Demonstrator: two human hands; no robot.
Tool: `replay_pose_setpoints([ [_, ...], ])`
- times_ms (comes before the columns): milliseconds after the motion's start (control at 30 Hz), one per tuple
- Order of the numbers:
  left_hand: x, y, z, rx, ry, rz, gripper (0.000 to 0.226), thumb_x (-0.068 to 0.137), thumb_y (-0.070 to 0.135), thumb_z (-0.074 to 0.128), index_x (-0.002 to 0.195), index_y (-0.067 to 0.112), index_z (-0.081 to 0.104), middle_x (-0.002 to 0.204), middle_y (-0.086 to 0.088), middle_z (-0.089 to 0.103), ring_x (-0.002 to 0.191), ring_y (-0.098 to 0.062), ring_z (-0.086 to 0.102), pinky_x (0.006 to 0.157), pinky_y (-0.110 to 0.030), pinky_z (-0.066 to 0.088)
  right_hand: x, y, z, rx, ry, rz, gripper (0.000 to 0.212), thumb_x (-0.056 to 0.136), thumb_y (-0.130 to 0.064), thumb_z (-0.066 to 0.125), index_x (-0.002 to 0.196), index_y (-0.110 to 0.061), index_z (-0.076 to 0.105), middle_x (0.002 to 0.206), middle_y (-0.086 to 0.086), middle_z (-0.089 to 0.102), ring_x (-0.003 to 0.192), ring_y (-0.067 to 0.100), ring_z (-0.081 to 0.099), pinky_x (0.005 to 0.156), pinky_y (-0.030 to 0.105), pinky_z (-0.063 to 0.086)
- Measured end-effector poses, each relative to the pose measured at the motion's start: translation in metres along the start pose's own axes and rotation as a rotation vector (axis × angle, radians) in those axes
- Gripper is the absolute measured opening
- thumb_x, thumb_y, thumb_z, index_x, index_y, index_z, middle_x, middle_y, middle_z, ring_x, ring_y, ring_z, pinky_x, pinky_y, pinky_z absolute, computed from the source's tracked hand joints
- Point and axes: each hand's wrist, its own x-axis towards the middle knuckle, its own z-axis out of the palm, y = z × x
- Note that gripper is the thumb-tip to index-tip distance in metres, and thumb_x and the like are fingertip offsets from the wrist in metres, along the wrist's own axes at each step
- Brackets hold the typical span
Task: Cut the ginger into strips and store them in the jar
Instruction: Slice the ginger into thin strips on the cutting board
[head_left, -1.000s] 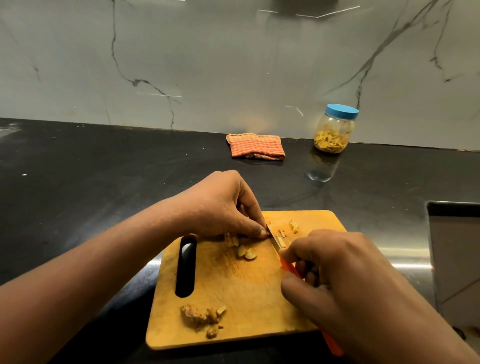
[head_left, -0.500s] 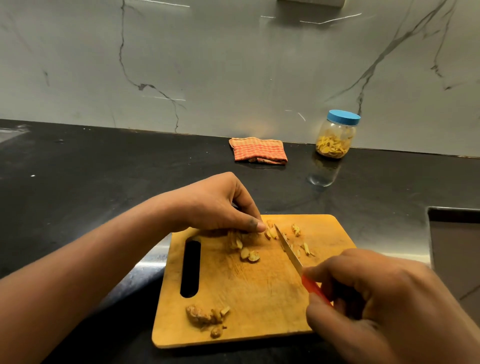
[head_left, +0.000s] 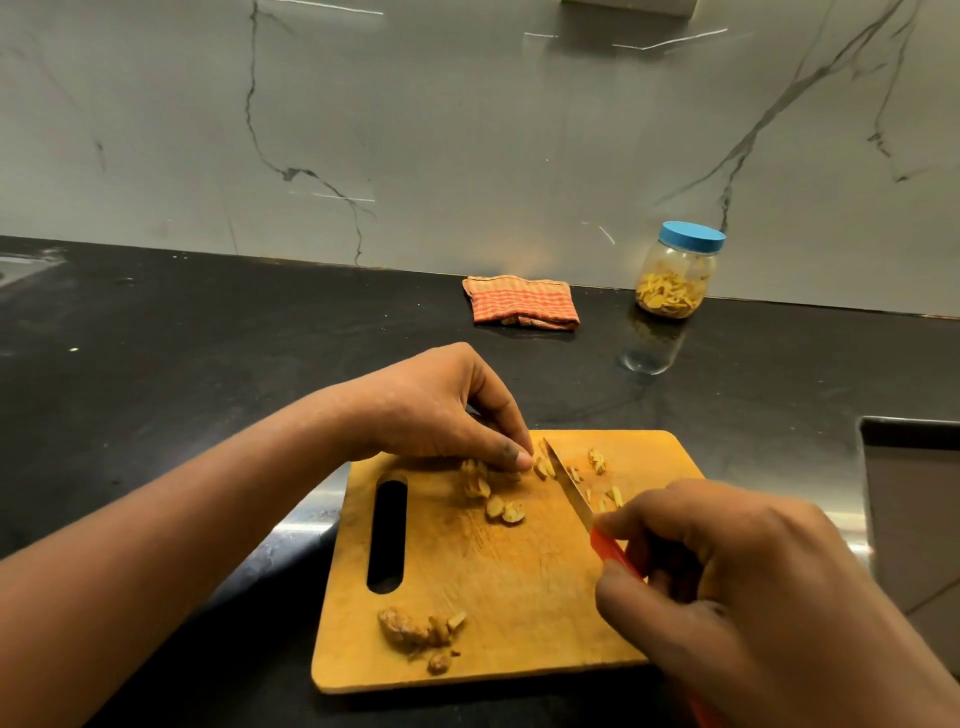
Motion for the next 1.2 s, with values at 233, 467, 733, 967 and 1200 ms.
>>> replay_pose_setpoints([
  [233, 0.002, 0.002, 0.005, 0.069, 0.030, 0.028, 0.011, 0.083, 0.029, 0.076, 0.092, 0.024, 0.081, 0.093, 0.011, 0.076, 0.091, -0.004, 0.068, 0.089, -0.032, 0.058, 0.005, 0.003, -0.001, 0.023, -0.055, 0.025, 0.038, 0.060, -0.054, 0.051, 0.079, -0.032, 0.075, 0.056, -0.016, 0.055, 0.068, -0.001, 0.058, 0.055, 0.005, 0.041],
  [467, 0.002, 0.003, 0.005, 0.108, 0.018, 0.039, 0.009, 0.085, 0.027, 0.075, 0.092, 0.025, 0.081, 0.097, 0.009, 0.074, 0.094, -0.007, 0.068, 0.089, -0.032, 0.057, 0.008, 0.001, -0.002, 0.035, -0.087, 0.034, 0.030, 0.064, -0.048, 0.058, 0.082, -0.031, 0.075, 0.060, -0.011, 0.057, 0.075, 0.003, 0.057, 0.061, 0.015, 0.044],
  [733, 0.003, 0.002, 0.005, 0.116, 0.015, 0.035, 0.010, 0.085, 0.028, 0.075, 0.092, 0.024, 0.080, 0.098, 0.011, 0.074, 0.094, -0.005, 0.067, 0.090, -0.032, 0.057, 0.009, -0.002, -0.008, 0.094, -0.095, 0.030, 0.025, 0.069, -0.043, 0.064, 0.088, -0.031, 0.075, 0.077, -0.018, 0.060, 0.079, -0.003, 0.055, 0.060, 0.012, 0.044],
  [967, 0.003, 0.002, 0.005, 0.093, 0.028, 0.025, 0.008, 0.084, 0.026, 0.076, 0.090, 0.023, 0.080, 0.096, 0.010, 0.074, 0.093, -0.004, 0.068, 0.089, -0.030, 0.058, -0.001, -0.002, -0.011, 0.000, -0.061, 0.028, 0.029, 0.063, -0.048, 0.056, 0.075, -0.031, 0.075, 0.054, -0.016, 0.056, 0.055, 0.000, 0.057, 0.045, 0.008, 0.041],
  [1200, 0.003, 0.002, 0.005, 0.089, 0.018, 0.021, 0.009, 0.083, 0.026, 0.076, 0.090, 0.024, 0.081, 0.097, 0.010, 0.074, 0.093, -0.004, 0.067, 0.090, -0.030, 0.057, 0.004, -0.005, -0.004, 0.049, -0.081, 0.035, 0.040, 0.060, -0.054, 0.050, 0.081, -0.031, 0.075, 0.057, -0.016, 0.057, 0.068, -0.001, 0.059, 0.054, 0.006, 0.042],
])
